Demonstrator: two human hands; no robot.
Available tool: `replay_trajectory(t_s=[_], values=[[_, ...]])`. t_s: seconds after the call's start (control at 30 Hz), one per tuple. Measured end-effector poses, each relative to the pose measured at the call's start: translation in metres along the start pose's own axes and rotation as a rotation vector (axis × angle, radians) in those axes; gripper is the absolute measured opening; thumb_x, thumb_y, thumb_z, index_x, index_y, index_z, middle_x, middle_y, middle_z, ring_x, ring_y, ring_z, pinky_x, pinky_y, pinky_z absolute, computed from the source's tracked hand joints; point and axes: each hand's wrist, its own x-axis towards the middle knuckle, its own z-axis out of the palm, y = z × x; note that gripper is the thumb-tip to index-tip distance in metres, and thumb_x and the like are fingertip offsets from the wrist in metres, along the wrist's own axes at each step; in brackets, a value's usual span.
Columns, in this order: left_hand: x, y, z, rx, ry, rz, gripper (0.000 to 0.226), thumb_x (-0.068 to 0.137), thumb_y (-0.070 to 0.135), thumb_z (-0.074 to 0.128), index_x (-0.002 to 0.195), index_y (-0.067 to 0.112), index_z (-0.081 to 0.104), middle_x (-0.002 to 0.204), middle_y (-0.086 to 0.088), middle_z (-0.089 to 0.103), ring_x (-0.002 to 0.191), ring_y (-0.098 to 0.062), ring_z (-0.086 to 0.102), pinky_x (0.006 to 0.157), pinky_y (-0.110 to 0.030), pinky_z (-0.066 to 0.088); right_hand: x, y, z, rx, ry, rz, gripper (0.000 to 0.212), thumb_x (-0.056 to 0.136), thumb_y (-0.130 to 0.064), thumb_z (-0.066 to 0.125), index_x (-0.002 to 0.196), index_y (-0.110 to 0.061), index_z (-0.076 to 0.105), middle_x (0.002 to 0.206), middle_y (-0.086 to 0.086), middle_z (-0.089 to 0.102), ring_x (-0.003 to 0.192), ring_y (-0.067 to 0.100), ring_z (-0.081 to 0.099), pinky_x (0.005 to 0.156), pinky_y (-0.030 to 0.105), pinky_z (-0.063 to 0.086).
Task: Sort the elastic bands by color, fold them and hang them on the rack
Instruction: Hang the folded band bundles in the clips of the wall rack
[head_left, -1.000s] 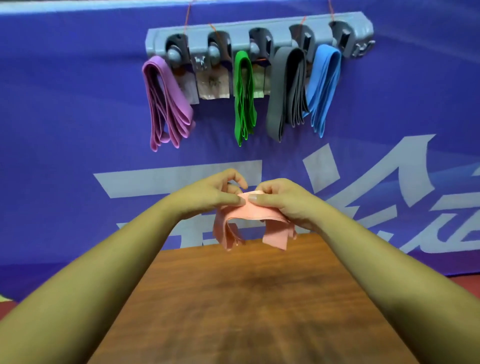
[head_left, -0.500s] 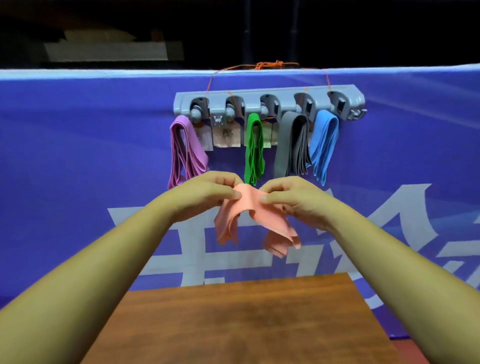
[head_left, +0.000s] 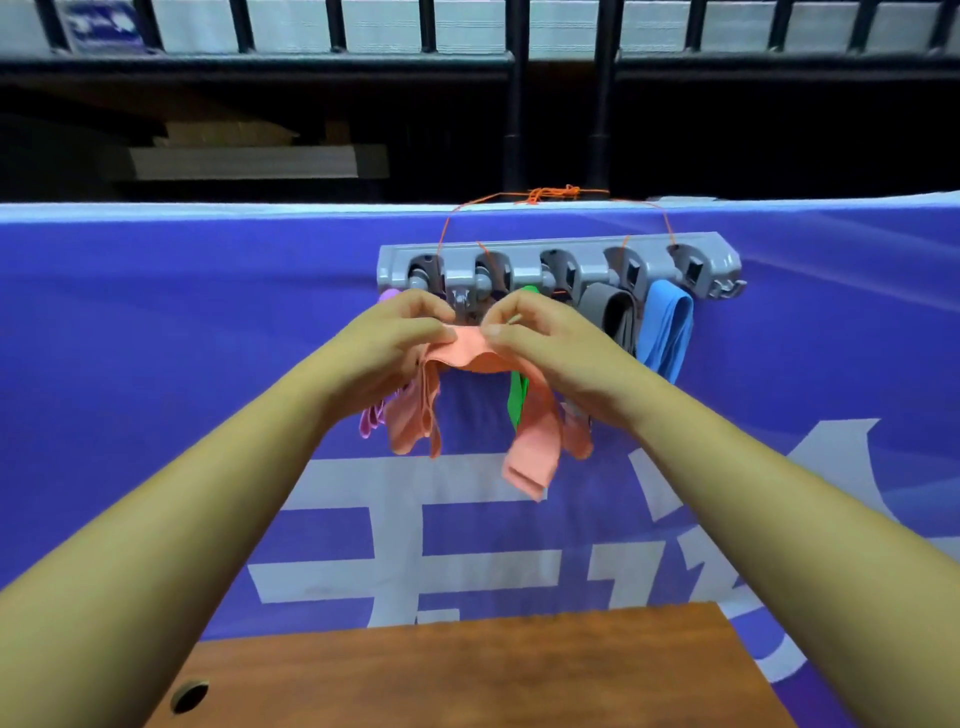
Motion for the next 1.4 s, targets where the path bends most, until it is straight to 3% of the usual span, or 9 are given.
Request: replay_trajectory(t_s=[0.1, 0.2, 0.33, 0.5, 0.6, 0.73, 0.87, 1.03, 1.4], values=[[-0.002, 0.002, -0.003, 0.014, 0.051, 0.051, 0.014, 0.088, 0.012, 0.061, 0.097, 0.016, 0.051, 0.071, -0.015, 0.049, 0.055, -0.022, 0.047, 0.045, -0.025, 0.039, 0.003, -0.001, 0.007, -0.284, -0.08, -0.034, 0.038, 0.076, -0.033, 0.077, 0.106, -0.026, 0.054, 0.095, -0.009, 0.06, 0.072, 0.005, 0.052, 0.068, 0.023, 0.043], [-0.003, 0.003, -0.01, 0.096, -0.037, 0.089, 0.034, 0.075, 0.029, 0.076, 0.093, 0.018, 0.049, 0.08, -0.017, 0.052, 0.059, -0.023, 0.048, 0.052, -0.032, 0.04, 0.011, -0.005, 0.012, -0.384, 0.07, -0.105, 0.025, 0.079, -0.018, 0.07, 0.102, -0.019, 0.06, 0.09, -0.01, 0.056, 0.072, -0.003, 0.05, 0.064, 0.021, 0.036], [-0.005, 0.003, -0.017, 0.373, -0.131, 0.127, 0.049, 0.07, 0.027, 0.082, 0.102, 0.025, 0.045, 0.105, -0.016, 0.06, 0.072, -0.038, 0.067, 0.066, -0.05, 0.057, 0.018, -0.006, 0.012, -0.475, 0.019, -0.095, 0.038, 0.074, -0.026, 0.076, 0.103, -0.025, 0.051, 0.107, 0.0, 0.046, 0.092, 0.016, 0.051, 0.067, 0.024, 0.042], [-0.002, 0.009, -0.021, 0.58, -0.155, 0.158, 0.038, 0.084, 0.003, 0.064, 0.104, 0.021, 0.037, 0.088, -0.015, 0.062, 0.053, -0.025, 0.063, 0.05, -0.034, 0.05, 0.018, -0.001, 0.013, -0.81, -0.061, -0.126, 0.045, 0.077, -0.018, 0.067, 0.111, -0.025, 0.039, 0.101, -0.002, 0.031, 0.069, 0.025, 0.052, 0.048, 0.032, 0.048], [0.0, 0.012, -0.022, 0.656, -0.194, 0.13, 0.04, 0.084, 0.003, 0.061, 0.105, 0.026, 0.035, 0.081, -0.015, 0.068, 0.053, -0.033, 0.067, 0.046, -0.036, 0.052, 0.026, 0.002, 0.009, -0.68, 0.042, -0.194, 0.028, 0.078, -0.015, 0.059, 0.102, -0.024, 0.048, 0.092, -0.004, 0.046, 0.075, 0.017, 0.049, 0.061, 0.035, 0.041], [0.009, 0.014, -0.024, 0.753, -0.027, 0.284, 0.031, 0.082, 0.01, 0.058, 0.099, 0.032, 0.043, 0.068, 0.002, 0.059, 0.054, -0.018, 0.059, 0.052, -0.033, 0.05, 0.035, -0.003, 0.003, -0.49, 0.153, -0.185, 0.011, 0.083, -0.015, 0.055, 0.091, -0.022, 0.058, 0.073, -0.008, 0.058, 0.065, 0.011, 0.051, 0.058, 0.029, 0.04], [0.02, 0.012, -0.015, 0.626, 0.174, 0.347, 0.013, 0.084, 0.017, 0.055, 0.093, 0.026, 0.055, 0.071, 0.005, 0.059, 0.055, -0.007, 0.055, 0.053, -0.019, 0.043, 0.054, -0.004, 0.008, -0.327, 0.3, -0.128, 0.009, 0.085, -0.015, 0.055, 0.087, -0.022, 0.06, 0.071, -0.006, 0.062, 0.061, 0.007, 0.053, 0.057, 0.021, 0.04], [0.037, 0.02, -0.002, 0.604, 0.332, 0.336, 0.015, 0.083, 0.033, 0.057, 0.092, 0.021, 0.056, 0.075, 0.006, 0.056, 0.064, -0.006, 0.049, 0.053, -0.022, 0.036, 0.079, -0.008, 0.017, -0.181, 0.471, -0.026, 0.007, 0.084, -0.015, 0.056, 0.087, -0.015, 0.063, 0.08, 0.001, 0.066, 0.068, 0.014, 0.058, 0.059, 0.028, 0.045], [0.067, -0.013, -0.013, 1.274, 0.315, 0.428, 0.018, 0.087, 0.028, 0.045, 0.1, 0.016, 0.047, 0.082, -0.011, 0.062, 0.079, -0.036, 0.052, 0.067, -0.035, 0.029, 0.086, 0.013, 0.025, -0.522, 0.383, 0.034, 0.013, 0.084, -0.011, 0.05, 0.093, -0.009, 0.059, 0.088, 0.01, 0.064, 0.085, 0.029, 0.057, 0.071, 0.04, 0.048]])
